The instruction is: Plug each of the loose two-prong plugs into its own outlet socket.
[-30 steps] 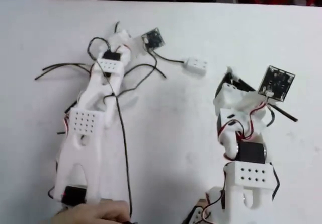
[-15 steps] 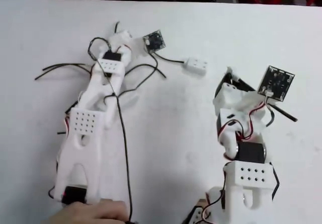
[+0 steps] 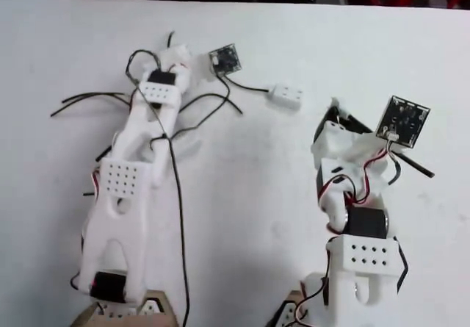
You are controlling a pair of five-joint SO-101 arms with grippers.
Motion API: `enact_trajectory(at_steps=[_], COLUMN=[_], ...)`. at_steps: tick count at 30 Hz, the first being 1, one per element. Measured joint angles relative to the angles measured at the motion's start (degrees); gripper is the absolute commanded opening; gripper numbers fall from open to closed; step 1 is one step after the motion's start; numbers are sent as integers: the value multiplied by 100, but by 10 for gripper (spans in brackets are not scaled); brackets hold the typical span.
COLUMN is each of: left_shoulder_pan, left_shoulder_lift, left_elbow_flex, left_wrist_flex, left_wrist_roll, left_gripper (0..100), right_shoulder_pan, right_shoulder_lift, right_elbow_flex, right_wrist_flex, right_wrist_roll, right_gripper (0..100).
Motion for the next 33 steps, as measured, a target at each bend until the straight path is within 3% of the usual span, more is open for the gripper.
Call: enact_trajectory(at_steps=[6,17,25,33], left_shoulder_pan=[9,9,-18,-176], left_shoulder_lift=[-695,-2998,-4475,-5477], left_elbow_flex=[9,9,9,9], left_wrist_flex=[1380,3763,5178,6022], left_wrist_roll=[457,2356,3692,4316], left_gripper=[45,24,24,24], right_shoulder_pan=[0,-185,-211,-457], right_shoulder_lift=[0,132,2312,5152], right_elbow_flex=[0,-9,-1600,-4176], right_wrist_flex=[0,0,492,510], right_wrist_roll=[0,290,422,809], right_gripper=[17,17,17,17])
